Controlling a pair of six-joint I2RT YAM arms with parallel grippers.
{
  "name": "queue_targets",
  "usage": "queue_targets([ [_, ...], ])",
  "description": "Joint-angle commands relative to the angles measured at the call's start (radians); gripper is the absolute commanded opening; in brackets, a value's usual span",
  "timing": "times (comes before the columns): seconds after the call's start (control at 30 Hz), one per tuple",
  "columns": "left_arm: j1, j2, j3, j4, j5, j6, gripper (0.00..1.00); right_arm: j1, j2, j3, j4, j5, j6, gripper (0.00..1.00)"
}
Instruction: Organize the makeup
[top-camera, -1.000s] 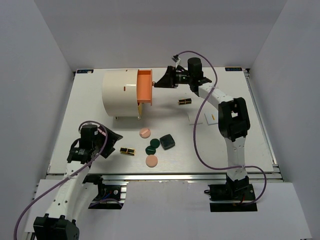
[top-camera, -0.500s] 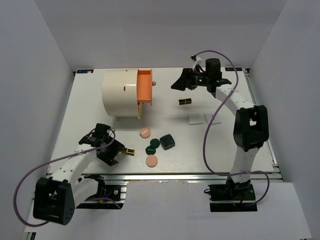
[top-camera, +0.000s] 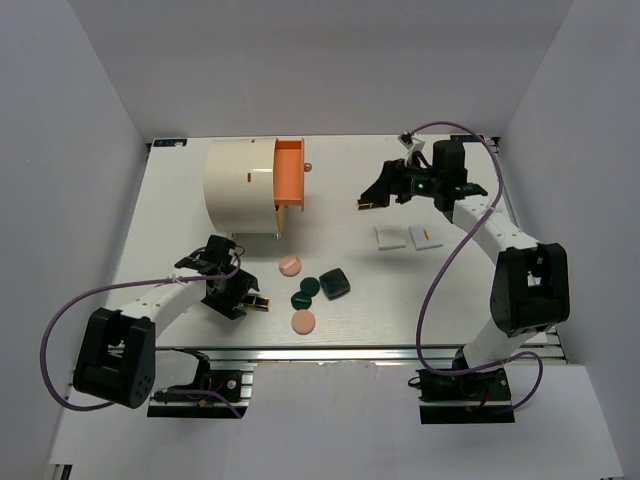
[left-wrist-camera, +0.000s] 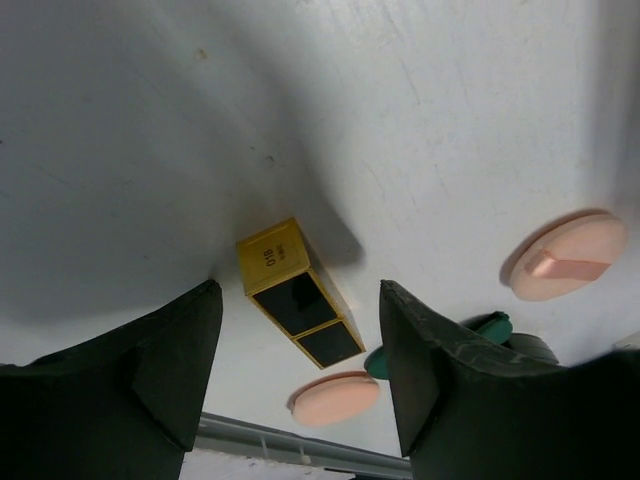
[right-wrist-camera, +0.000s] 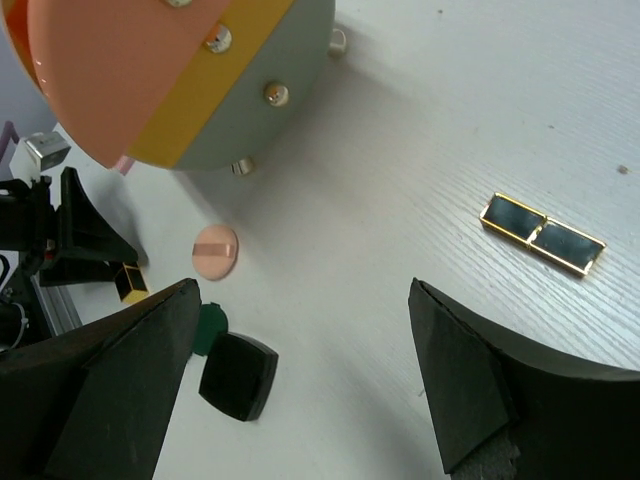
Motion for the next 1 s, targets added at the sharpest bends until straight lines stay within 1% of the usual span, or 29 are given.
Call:
queue_targets([
  [0.0, -0.006, 0.032, -0.028, 0.068, -0.014, -0.041, 0.74, -0.016, -0.049, -0.024, 0.031, 0.0, -0.031, 0.89],
  [0.03, -0.006, 0.043, -0.033, 0.077, -0.014, -0.044, 0.66, -0.018, -0.053, -0.029, 0.031, -0.002, -0.033, 0.89],
  [0.1, -0.006, 0.068, -0.03, 0.1, -0.012, -0.058, 0.58, -0.018, -0.065, -0.038, 0.03, -0.006, -0.039, 0.89],
  [0.13, -0.006, 0.072, -0.025, 0.106, -0.012, -0.059, 0.49, -0.018, -0.07, -0.041, 0.028, -0.008, -0.046, 0.89],
  [0.23, -0.007, 0.079, -0.011, 0.093, -0.018, -0.052, 0.37, -0.016, -0.087, -0.046, 0.014, -0.005, -0.072, 0.9],
  [0.27, -0.007, 0.074, 0.001, 0.08, -0.021, -0.045, 0.26, -0.018, -0.09, -0.046, 0.008, -0.002, -0.082, 0.89],
  [0.37, -0.015, 0.005, 0.021, 0.031, -0.044, -0.006, 0.11, -0.019, -0.11, -0.046, -0.01, -0.005, -0.135, 0.89],
  [0.4, -0.03, -0.059, 0.029, 0.01, -0.062, 0.011, 0.03, -0.025, -0.118, -0.046, -0.038, -0.009, -0.148, 0.89],
  [0.43, -0.039, -0.097, 0.039, -0.001, -0.073, 0.028, 0.0, -0.027, -0.125, -0.047, -0.042, -0.011, -0.184, 0.89],
  [0.5, -0.082, -0.188, 0.07, 0.004, -0.095, 0.111, 0.0, -0.038, -0.147, -0.061, -0.052, -0.018, -0.267, 0.89],
  [0.53, -0.099, -0.284, 0.081, 0.01, -0.118, 0.143, 0.0, -0.041, -0.157, -0.07, -0.053, -0.023, -0.299, 0.89],
  [0.6, -0.15, -0.374, 0.117, 0.025, -0.132, 0.226, 0.0, -0.042, -0.191, -0.108, -0.038, 0.004, -0.378, 0.89],
  [0.63, -0.18, -0.456, 0.128, 0.036, -0.145, 0.263, 0.0, -0.044, -0.2, -0.124, -0.017, 0.027, -0.399, 0.89],
  [0.7, -0.196, -0.504, 0.18, 0.036, -0.153, 0.301, 0.0, -0.044, -0.219, -0.156, -0.009, 0.047, -0.464, 0.89],
  [0.73, -0.2, -0.509, 0.209, 0.03, -0.155, 0.318, 0.0, -0.045, -0.22, -0.161, -0.01, 0.063, -0.479, 0.89],
  [0.77, -0.205, -0.497, 0.242, 0.018, -0.155, 0.367, 0.0, -0.045, -0.219, -0.164, -0.013, 0.067, -0.49, 0.89],
  [0.8, -0.205, -0.472, 0.28, 0.008, -0.156, 0.398, 0.0, -0.05, -0.211, -0.167, -0.018, 0.07, -0.496, 0.87],
  [0.83, -0.206, -0.44, 0.376, -0.002, -0.162, 0.427, 0.0, -0.052, -0.207, -0.168, -0.019, 0.075, -0.496, 0.83],
  [0.87, -0.209, -0.361, 0.433, -0.021, -0.182, 0.492, 0.0, -0.053, -0.201, -0.168, -0.022, 0.077, -0.496, 0.72],
  [0.9, -0.21, -0.316, 0.552, -0.029, -0.196, 0.532, 0.0, -0.052, -0.194, -0.164, -0.029, 0.077, -0.498, 0.62],
  [0.93, -0.21, -0.267, 0.619, -0.033, -0.21, 0.571, 0.0, -0.052, -0.191, -0.161, -0.032, 0.077, -0.498, 0.51],
  [0.97, -0.21, -0.168, 0.683, -0.042, -0.231, 0.655, 0.0, -0.053, -0.185, -0.158, -0.033, 0.077, -0.498, 0.27],
])
